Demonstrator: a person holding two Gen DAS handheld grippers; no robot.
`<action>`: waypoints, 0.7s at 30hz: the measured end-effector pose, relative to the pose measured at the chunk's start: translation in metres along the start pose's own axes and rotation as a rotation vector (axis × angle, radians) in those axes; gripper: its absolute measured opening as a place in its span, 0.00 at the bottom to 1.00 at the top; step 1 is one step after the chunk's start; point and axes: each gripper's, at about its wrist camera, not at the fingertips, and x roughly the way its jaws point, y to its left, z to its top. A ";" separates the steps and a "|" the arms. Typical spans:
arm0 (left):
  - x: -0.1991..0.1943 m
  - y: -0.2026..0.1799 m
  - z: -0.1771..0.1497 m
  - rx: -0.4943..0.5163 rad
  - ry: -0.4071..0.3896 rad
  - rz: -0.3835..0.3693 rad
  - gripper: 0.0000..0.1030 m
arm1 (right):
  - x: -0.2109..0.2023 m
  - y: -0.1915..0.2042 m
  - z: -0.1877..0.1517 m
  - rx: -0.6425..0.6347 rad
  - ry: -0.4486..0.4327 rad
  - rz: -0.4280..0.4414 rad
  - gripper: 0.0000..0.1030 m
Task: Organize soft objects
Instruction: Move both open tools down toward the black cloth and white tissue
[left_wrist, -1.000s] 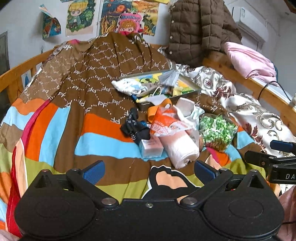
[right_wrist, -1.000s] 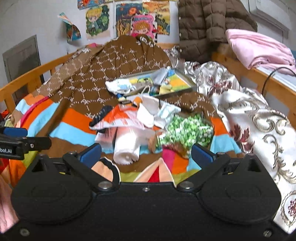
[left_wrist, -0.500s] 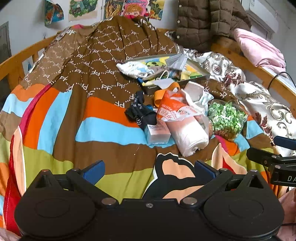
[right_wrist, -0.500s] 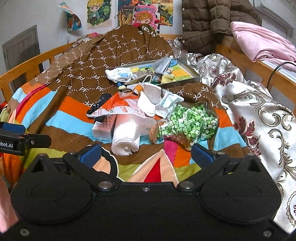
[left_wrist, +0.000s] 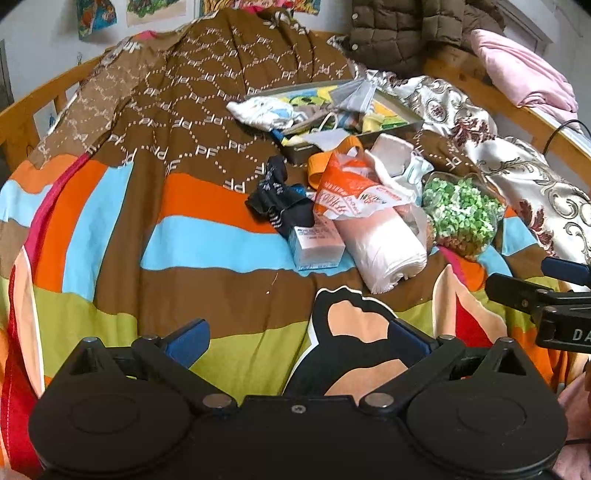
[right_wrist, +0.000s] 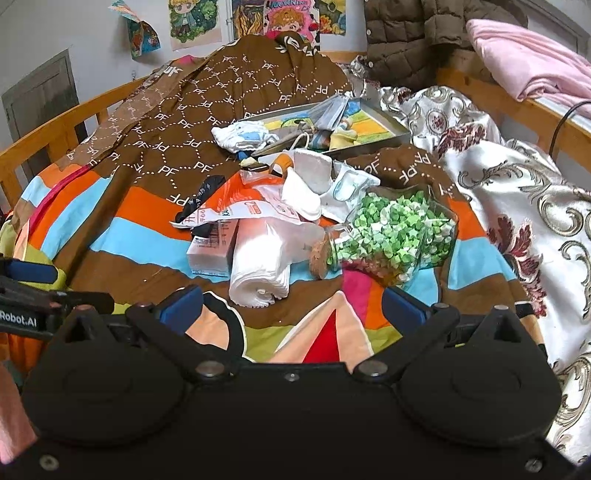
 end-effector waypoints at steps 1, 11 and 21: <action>0.002 0.001 0.001 -0.008 0.007 0.000 0.99 | 0.001 -0.001 0.000 0.007 0.005 0.001 0.99; 0.017 0.015 0.020 -0.058 0.001 0.039 0.99 | 0.013 -0.008 0.006 0.018 -0.006 0.006 0.99; 0.029 0.015 0.050 0.037 -0.123 0.052 0.99 | 0.028 -0.012 0.021 0.011 -0.057 -0.012 0.99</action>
